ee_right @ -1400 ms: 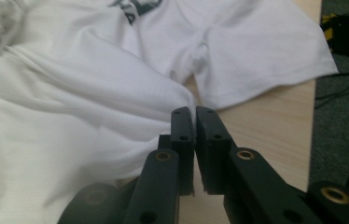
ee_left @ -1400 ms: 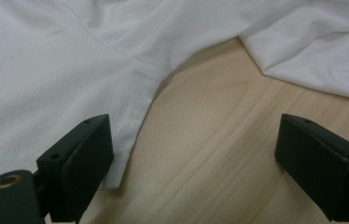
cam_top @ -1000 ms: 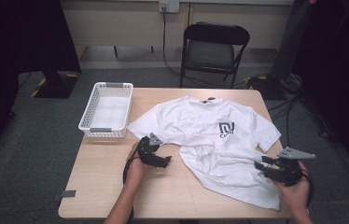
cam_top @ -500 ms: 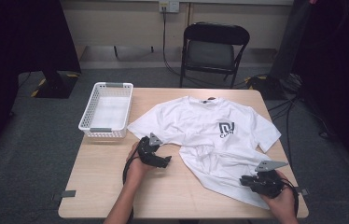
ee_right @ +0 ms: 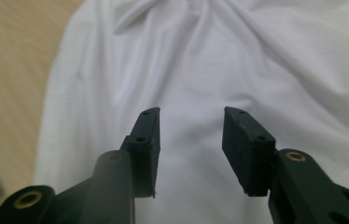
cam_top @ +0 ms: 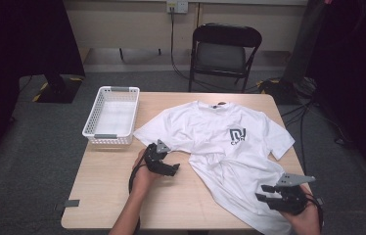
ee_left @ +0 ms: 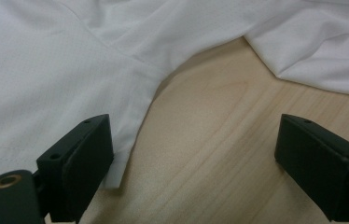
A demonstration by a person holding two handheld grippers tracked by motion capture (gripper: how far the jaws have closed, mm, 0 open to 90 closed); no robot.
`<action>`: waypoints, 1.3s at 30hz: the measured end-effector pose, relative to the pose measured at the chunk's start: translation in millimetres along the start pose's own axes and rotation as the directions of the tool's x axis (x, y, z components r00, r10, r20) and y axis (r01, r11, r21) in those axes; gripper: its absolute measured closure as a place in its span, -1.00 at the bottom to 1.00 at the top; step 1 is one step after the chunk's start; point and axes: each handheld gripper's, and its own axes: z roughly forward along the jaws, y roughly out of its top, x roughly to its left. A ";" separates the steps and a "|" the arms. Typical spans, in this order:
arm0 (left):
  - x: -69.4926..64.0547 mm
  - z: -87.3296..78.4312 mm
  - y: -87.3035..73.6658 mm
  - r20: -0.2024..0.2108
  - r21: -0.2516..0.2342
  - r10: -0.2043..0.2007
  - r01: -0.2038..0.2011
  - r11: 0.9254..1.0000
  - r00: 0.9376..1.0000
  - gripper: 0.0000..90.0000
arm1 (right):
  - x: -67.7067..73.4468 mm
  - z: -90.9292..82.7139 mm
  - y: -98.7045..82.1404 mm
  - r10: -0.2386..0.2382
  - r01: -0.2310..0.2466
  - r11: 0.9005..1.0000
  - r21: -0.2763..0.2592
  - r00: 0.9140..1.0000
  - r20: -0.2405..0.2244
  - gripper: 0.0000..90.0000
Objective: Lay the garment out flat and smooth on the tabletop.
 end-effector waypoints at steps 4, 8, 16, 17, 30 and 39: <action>0.1 0.0 0.0 0.000 0.000 0.000 0.000 1.000 1.000 -0.76 | -18.9 17.0 6.0 -0.006 0.003 0.999 0.043 0.998 0.065 0.15; 0.1 0.0 0.0 0.000 0.000 -0.001 0.001 1.000 1.000 -0.76 | -24.2 26.5 3.1 -0.001 -0.003 0.998 0.066 0.998 0.059 0.34; 0.2 0.0 0.0 0.001 0.000 -0.001 0.001 1.000 1.000 -0.76 | -15.8 9.3 -11.1 0.023 -0.015 0.994 0.107 0.997 -0.071 0.91; 0.3 0.0 0.0 0.001 0.000 0.000 0.000 1.000 1.000 -0.76 | -13.6 7.2 -13.1 0.025 -0.015 0.994 0.111 0.996 -0.090 0.89; 0.2 -0.2 -0.2 0.002 -0.001 0.000 0.000 1.000 1.000 -0.76 | -38.0 13.1 12.8 0.042 -0.041 0.999 -0.018 0.997 0.071 0.13; 0.3 -0.2 -0.1 0.002 0.000 0.002 -0.002 1.000 1.000 -0.76 | -38.5 28.6 7.6 0.018 -0.021 0.998 0.066 0.999 0.050 0.61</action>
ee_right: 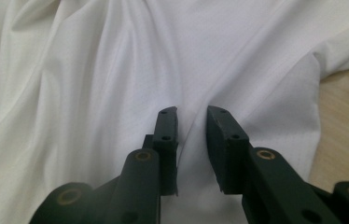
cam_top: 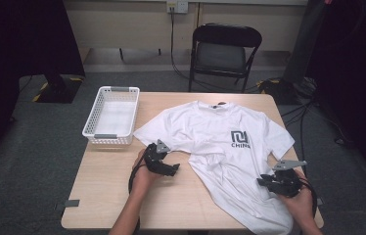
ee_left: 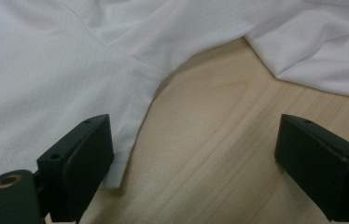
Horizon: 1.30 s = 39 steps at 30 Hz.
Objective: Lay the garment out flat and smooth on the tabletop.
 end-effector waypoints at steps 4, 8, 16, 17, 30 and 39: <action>-0.1 0.0 -0.1 0.001 -0.001 -0.003 0.003 1.000 1.000 -0.76 | 2.1 -5.1 -3.5 0.001 -0.001 1.000 -0.013 1.000 0.022 0.18; -1.3 -0.6 1.1 0.008 -0.002 -0.017 0.017 1.000 1.000 -0.76 | -7.5 -8.5 1.5 0.030 -0.024 0.997 -0.074 0.996 0.084 -0.19; -12.6 -4.0 9.3 0.049 -0.031 -0.008 0.009 0.999 0.999 -0.74 | -20.3 13.1 1.8 0.049 -0.044 0.998 -0.050 0.991 0.124 -0.55; -13.7 -4.4 10.5 0.052 -0.037 -0.003 0.005 0.999 0.999 -0.74 | -21.3 13.9 0.4 0.060 -0.054 0.997 -0.062 0.992 0.107 -0.56; -51.5 23.6 34.7 0.143 -0.059 0.069 -0.061 0.996 0.987 -0.28 | -22.4 15.4 -7.2 0.069 -0.056 0.991 -0.122 0.993 0.100 -0.62; -59.6 34.8 38.5 0.159 -0.045 0.085 -0.079 0.996 0.984 0.30 | -22.2 15.1 -7.5 0.071 -0.058 0.991 -0.122 0.992 0.102 -0.61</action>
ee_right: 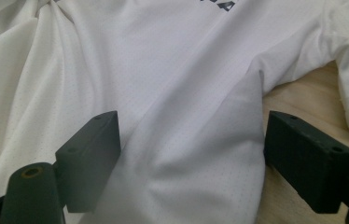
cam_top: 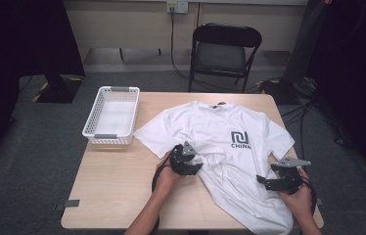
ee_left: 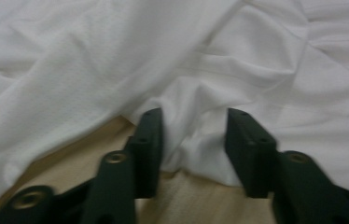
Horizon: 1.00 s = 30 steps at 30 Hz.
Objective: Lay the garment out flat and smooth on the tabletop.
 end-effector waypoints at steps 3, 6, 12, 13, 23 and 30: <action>-4.5 -0.9 2.9 0.017 0.026 -0.004 0.004 1.000 1.000 0.63 | 0.4 -0.3 -0.3 0.001 -0.001 1.000 -0.001 1.000 0.002 -0.61; -5.8 -4.2 4.9 0.036 0.057 -0.041 0.039 0.998 0.999 0.81 | 0.5 -0.5 -0.5 0.000 0.000 1.000 0.000 1.000 0.002 -0.61; -11.6 -37.9 8.9 0.070 0.064 -0.072 0.068 0.996 0.995 0.83 | 0.5 -0.6 -0.5 0.000 0.000 1.000 -0.001 1.000 0.002 -0.61; -13.2 -46.5 9.6 0.075 0.060 -0.073 0.069 0.996 0.994 0.83 | 0.5 -0.5 -0.5 0.000 0.000 1.000 0.000 1.000 0.002 -0.61; -31.8 -107.9 -12.6 0.123 0.035 -0.099 0.096 0.995 0.987 0.80 | 0.7 -0.6 -0.5 0.001 -0.001 1.000 0.000 1.000 0.002 -0.61; -33.2 -106.3 -35.2 0.021 -0.030 -0.001 0.002 1.000 1.000 -0.13 | 0.9 -0.5 -0.5 0.002 -0.002 1.000 0.000 1.000 0.002 -0.62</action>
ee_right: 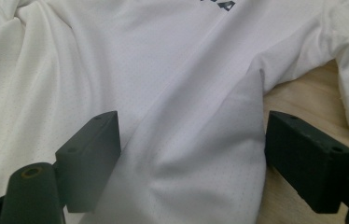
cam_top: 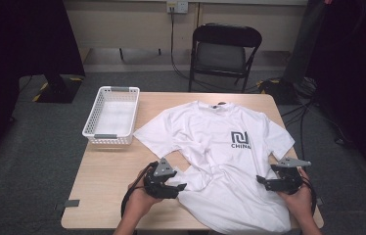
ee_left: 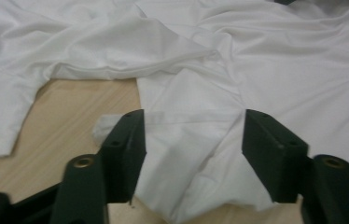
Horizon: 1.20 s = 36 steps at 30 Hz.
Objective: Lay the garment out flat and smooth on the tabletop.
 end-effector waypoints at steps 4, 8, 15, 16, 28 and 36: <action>-7.2 21.5 9.2 -0.008 0.067 0.114 -0.113 0.991 0.993 -0.23 | 0.1 0.0 0.0 0.001 -0.001 1.000 0.000 1.000 0.001 -0.61; -1.9 47.9 12.0 0.011 0.109 0.156 -0.156 0.982 0.988 -0.23 | 0.1 0.0 0.0 0.001 -0.001 1.000 0.000 1.000 0.000 -0.62; 10.9 48.6 9.0 0.027 0.193 0.000 -0.005 0.981 1.000 0.58 | -0.1 -0.1 -0.1 -0.001 0.001 1.000 0.000 1.000 -0.002 -0.61; 11.3 43.0 9.2 0.026 0.198 -0.018 0.013 0.980 0.999 0.67 | -0.1 -0.1 -0.1 -0.001 0.001 1.000 0.000 1.000 -0.002 -0.61; 25.4 -13.0 -16.9 -0.014 0.141 -0.132 0.132 0.981 0.991 0.87 | 0.0 -0.1 -0.1 -0.001 0.001 1.000 0.000 1.000 -0.001 -0.61; 46.2 21.6 -2.5 -0.031 0.069 0.009 -0.007 0.998 0.999 -0.04 | 0.0 -0.1 -0.1 -0.001 0.001 1.000 0.000 1.000 -0.002 -0.61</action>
